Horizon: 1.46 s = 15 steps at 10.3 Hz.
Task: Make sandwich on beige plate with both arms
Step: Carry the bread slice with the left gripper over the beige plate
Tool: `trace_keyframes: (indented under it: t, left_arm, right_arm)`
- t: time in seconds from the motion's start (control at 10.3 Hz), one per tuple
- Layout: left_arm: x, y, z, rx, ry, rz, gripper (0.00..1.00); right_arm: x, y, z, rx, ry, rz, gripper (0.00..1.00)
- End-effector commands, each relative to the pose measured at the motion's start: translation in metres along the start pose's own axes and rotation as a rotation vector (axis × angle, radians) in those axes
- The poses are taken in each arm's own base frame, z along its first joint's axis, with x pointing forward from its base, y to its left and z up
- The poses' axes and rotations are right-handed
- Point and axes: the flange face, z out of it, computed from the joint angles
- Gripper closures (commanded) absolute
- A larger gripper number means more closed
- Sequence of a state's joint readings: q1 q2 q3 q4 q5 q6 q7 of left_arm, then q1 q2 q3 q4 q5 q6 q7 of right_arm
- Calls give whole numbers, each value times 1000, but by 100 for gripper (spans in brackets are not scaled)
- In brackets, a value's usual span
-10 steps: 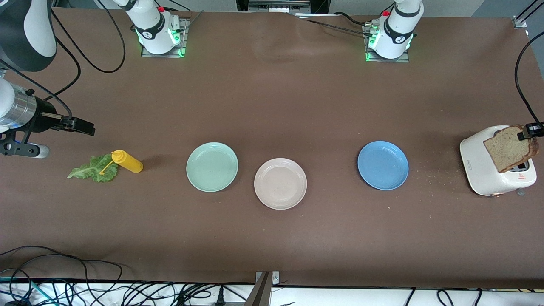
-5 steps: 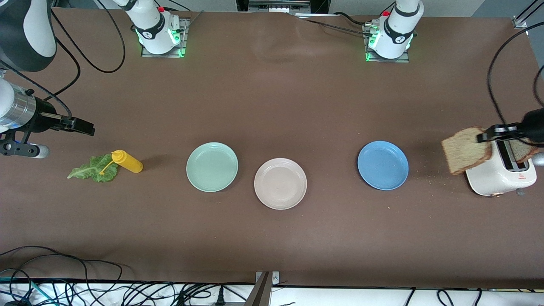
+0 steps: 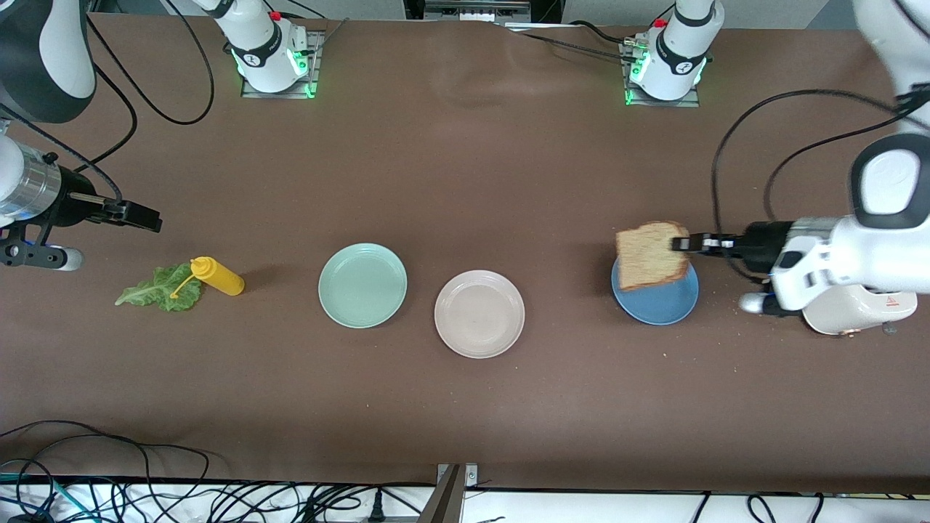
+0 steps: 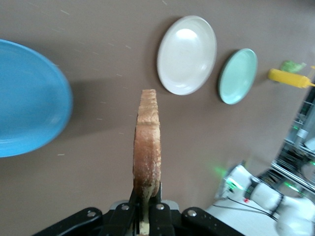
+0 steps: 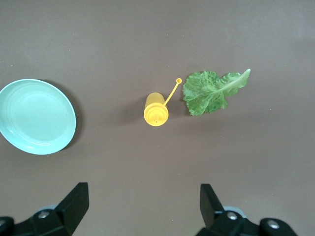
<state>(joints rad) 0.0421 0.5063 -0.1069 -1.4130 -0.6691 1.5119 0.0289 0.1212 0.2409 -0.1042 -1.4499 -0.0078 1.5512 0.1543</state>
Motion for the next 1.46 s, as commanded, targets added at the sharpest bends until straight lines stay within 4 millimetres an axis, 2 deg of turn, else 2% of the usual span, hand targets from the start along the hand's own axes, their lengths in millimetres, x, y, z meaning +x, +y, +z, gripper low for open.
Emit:
trace_keyframes:
  t: [0.0, 0.39, 0.59, 0.68, 0.88, 0.98, 1.37]
  left_arm:
    - [40, 22, 45, -120, 18, 17, 100]
    - [87, 39, 129, -297, 121, 3, 100]
    - [98, 39, 172, -367, 112, 4, 100]
    - [105, 32, 188, -364, 107, -11, 100]
    - [112, 37, 220, -356, 161, 8, 100]
    - [115, 37, 234, -360, 182, 22, 100]
    - [119, 34, 263, -330, 213, 9, 100]
  right_arm:
    - [-3, 1, -3, 17, -4, -3, 0]
    - [-3, 1, -3, 17, -4, -3, 0]
    - [-3, 2, -3, 17, -4, -1, 0]
    - [-3, 1, -2, 17, -6, -3, 0]
    - [-3, 1, -2, 17, -6, -3, 0]
    - [-3, 1, -2, 17, -6, -3, 0]
    - [-3, 2, -3, 17, -4, -1, 0]
